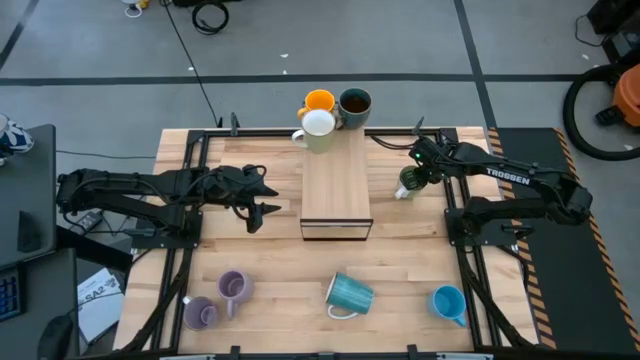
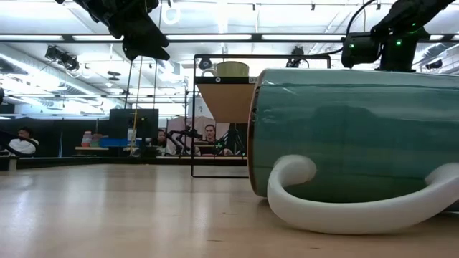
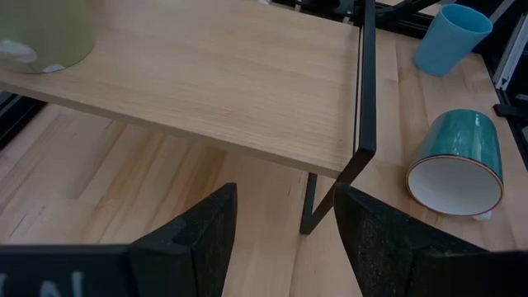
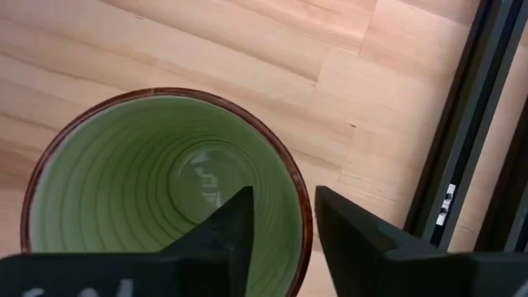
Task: Place coffee mugs
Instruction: Put the light green mug on the shelf
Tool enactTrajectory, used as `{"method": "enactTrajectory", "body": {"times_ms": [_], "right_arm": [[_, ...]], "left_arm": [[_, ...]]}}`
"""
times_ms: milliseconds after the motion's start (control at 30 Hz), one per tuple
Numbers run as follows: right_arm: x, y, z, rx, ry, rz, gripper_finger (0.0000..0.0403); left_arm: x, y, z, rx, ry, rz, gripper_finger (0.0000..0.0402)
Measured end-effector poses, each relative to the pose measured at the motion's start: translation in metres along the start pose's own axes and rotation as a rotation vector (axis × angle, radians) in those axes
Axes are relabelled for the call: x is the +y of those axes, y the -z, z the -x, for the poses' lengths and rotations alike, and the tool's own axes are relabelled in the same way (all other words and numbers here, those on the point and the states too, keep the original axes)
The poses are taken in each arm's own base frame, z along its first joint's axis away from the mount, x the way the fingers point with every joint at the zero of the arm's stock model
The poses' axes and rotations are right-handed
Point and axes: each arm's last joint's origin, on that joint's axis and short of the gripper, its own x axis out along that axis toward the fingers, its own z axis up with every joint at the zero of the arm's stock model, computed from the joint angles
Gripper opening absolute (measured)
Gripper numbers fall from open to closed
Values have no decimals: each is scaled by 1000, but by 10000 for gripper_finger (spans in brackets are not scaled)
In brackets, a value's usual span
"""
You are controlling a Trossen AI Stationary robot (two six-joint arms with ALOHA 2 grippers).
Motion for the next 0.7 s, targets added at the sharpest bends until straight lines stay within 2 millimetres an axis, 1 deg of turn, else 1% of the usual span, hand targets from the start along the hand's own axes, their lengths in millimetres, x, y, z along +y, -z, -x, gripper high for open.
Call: {"method": "enactTrajectory", "body": {"times_ms": [167,367,533,700], "right_arm": [[0,0,0,0,0,1,164],[0,-1,2,-1,0,1,168],[4,-12,18,-42,-27,7,167],[7,-27,46,-87,-55,52,168]], "left_arm": [[0,0,0,0,0,0,210],[0,0,0,0,0,1,210],[0,0,0,0,0,5,210],[0,0,0,0,0,3,210]]}}
